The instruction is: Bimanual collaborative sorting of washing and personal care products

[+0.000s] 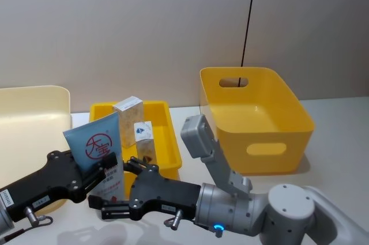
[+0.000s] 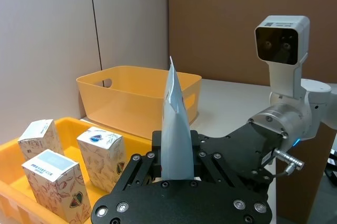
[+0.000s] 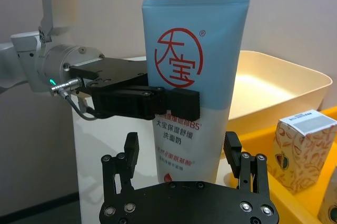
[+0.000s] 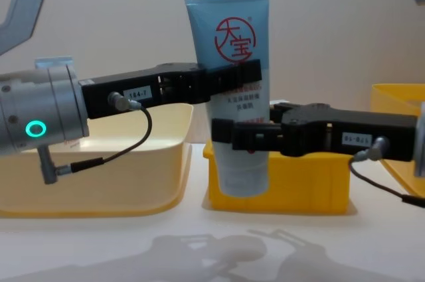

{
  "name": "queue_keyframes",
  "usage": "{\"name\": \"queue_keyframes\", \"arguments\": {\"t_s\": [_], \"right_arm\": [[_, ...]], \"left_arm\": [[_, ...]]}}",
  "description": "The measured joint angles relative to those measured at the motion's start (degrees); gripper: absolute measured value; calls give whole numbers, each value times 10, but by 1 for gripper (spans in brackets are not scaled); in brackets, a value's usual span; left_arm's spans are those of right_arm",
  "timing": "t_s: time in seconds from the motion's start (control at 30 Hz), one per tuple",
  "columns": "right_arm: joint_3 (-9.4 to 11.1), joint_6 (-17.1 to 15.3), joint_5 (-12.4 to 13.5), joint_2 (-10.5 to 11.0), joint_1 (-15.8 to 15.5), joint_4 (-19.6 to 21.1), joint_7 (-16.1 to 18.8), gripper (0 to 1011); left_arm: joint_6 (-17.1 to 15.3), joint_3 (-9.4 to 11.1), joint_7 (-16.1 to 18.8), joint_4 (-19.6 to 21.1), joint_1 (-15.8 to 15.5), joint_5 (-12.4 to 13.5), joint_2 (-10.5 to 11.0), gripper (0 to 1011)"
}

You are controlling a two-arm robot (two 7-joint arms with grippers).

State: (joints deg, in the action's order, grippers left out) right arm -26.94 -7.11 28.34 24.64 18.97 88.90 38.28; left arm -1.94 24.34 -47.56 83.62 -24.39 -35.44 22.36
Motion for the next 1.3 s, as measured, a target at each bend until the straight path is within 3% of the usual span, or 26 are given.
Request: {"name": "queue_keyframes", "arguments": {"t_s": [0.23,0.47,0.67,0.97,1.13,1.2,1.3], "right_arm": [[-9,3,-1,-9,12,-15,2,998],[-14,6,-1,-13,20,-23,5,865],[-17,7,-2,-16,24,-29,5,667],[-19,7,-2,-18,27,-32,6,602],[-20,8,-2,-19,28,-33,6,564],[-20,8,-2,-20,28,-33,6,549],[-20,8,-2,-20,28,-34,6,533]], "left_arm": [[0,0,0,0,0,0,0,269],[0,0,0,0,0,0,0,269],[0,0,0,0,0,0,0,269],[0,0,0,0,0,0,0,269],[0,0,0,0,0,0,0,368],[0,0,0,0,0,0,0,466],[0,0,0,0,0,0,0,533]]}}
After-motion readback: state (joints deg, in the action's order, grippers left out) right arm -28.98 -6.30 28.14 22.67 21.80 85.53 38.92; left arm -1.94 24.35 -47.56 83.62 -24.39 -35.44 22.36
